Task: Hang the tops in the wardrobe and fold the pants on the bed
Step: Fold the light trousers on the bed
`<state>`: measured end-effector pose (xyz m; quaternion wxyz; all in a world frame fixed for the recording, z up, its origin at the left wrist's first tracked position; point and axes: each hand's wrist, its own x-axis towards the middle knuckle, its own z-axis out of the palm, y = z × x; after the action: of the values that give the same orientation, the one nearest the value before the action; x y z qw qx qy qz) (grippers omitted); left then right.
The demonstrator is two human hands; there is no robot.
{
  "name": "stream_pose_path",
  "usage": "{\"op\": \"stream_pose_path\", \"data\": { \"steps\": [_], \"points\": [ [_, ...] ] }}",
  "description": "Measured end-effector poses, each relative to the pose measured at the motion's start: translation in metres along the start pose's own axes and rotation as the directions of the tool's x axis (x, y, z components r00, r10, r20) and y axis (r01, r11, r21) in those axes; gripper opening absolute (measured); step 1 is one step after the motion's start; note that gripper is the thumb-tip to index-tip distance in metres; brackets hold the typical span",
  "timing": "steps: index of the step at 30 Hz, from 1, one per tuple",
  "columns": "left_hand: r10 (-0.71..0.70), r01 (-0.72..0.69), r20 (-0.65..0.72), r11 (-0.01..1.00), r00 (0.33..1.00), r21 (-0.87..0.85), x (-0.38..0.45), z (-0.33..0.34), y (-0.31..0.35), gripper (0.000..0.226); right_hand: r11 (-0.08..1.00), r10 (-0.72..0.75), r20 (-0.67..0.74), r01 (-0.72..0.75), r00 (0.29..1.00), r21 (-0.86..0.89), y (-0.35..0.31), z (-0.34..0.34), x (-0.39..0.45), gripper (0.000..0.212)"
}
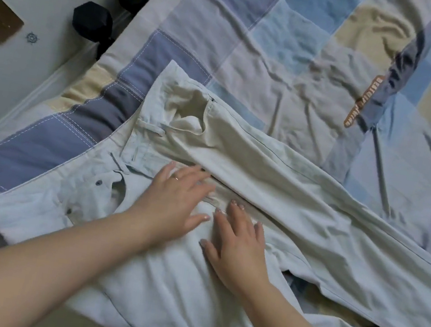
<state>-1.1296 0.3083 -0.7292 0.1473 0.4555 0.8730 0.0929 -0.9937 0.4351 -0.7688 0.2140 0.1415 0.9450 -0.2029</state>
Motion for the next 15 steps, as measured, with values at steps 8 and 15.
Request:
{"op": "stream_pose_path", "data": {
  "steps": [8, 15],
  "points": [
    [-0.029, 0.059, 0.246, 0.991, 0.969, -0.116, -0.023, 0.047, 0.09, 0.056, 0.993, -0.015, -0.029, 0.019, 0.999, 0.119, 0.042, 0.002, -0.051, 0.059],
    [0.079, -0.055, 0.332, 0.995, 0.94, -0.083, -0.04, 0.068, 0.184, 0.05, 0.965, 0.166, -0.026, -0.157, 0.986, 0.211, 0.116, 0.007, -0.171, 0.058]
  ]
}}
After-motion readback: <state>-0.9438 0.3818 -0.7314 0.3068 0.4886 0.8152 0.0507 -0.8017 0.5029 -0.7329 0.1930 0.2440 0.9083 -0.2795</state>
